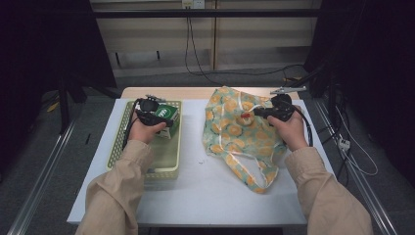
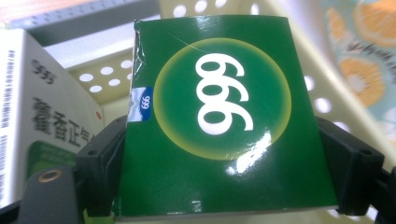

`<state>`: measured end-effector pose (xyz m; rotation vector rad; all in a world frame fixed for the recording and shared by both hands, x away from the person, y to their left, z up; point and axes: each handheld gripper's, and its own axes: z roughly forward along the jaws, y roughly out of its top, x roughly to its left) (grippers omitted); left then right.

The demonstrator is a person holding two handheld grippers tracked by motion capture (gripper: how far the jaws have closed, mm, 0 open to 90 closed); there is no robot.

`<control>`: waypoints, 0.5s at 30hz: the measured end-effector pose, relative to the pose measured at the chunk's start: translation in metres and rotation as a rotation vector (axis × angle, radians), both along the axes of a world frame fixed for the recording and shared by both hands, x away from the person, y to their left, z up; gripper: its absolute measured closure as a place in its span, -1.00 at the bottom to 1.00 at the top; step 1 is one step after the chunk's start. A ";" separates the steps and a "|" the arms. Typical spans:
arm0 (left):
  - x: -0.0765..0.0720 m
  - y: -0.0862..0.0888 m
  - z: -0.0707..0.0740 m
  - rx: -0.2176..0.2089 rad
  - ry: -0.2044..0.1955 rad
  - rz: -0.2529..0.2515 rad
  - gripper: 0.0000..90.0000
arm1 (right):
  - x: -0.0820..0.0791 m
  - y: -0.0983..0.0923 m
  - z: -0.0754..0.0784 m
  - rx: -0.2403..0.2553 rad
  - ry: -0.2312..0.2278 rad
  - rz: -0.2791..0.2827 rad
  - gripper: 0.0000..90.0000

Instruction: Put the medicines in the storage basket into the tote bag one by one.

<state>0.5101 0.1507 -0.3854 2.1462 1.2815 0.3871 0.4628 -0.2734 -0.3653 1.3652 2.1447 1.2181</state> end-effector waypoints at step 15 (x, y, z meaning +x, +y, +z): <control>-0.033 0.005 0.070 -0.049 -0.077 -0.113 -0.63 | 0.002 -0.003 -0.001 0.012 -0.005 -0.014 1.00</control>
